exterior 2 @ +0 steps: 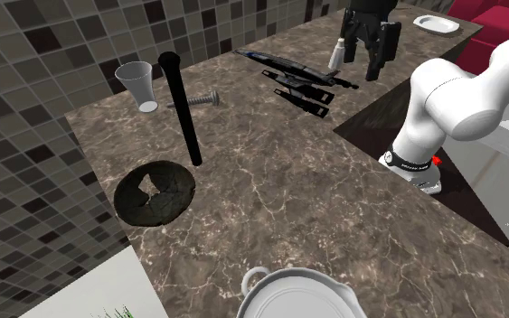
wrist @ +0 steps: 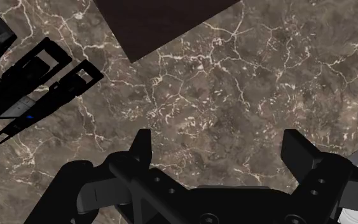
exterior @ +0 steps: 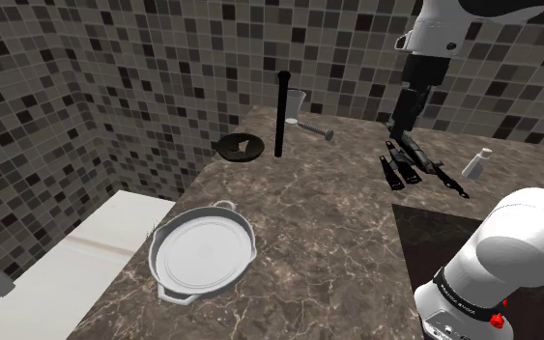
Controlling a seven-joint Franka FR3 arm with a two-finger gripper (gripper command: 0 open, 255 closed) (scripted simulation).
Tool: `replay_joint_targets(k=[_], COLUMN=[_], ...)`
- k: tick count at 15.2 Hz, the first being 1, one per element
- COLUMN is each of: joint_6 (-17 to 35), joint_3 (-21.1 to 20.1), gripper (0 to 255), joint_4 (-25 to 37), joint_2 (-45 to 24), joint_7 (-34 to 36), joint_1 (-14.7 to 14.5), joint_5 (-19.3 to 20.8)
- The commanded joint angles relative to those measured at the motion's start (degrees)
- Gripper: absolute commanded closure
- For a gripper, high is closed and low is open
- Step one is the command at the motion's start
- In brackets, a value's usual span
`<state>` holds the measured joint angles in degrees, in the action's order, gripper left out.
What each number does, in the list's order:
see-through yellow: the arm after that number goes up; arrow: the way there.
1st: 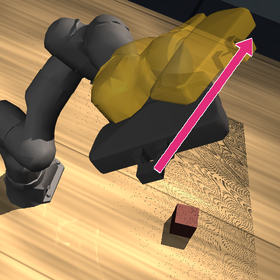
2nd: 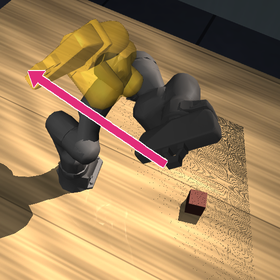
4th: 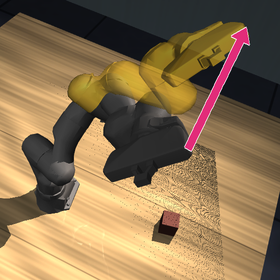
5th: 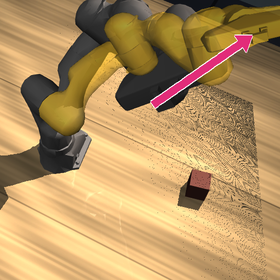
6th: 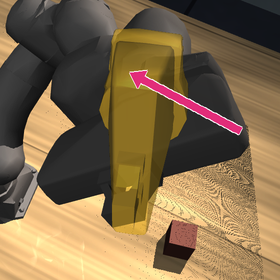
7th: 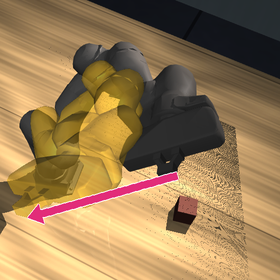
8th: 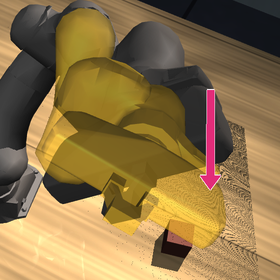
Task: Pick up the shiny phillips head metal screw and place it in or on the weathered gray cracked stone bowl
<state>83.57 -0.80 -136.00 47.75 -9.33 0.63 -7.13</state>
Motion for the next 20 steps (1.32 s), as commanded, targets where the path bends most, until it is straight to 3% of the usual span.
replay_joint_targets(k=[1, 10, 20], joint_6=[0.0, 13.58, 24.41], joint_3=[0.0, 1.97, 3.84], gripper=[0, 0, 0], joint_4=[0.0, 3.06, 13.43], joint_2=[0.0, -16.21, -36.38], joint_7=[0.0, -4.9, -8.5], joint_1=[0.0, 1.66, 3.24], joint_5=[0.0, 4.86, 8.88])
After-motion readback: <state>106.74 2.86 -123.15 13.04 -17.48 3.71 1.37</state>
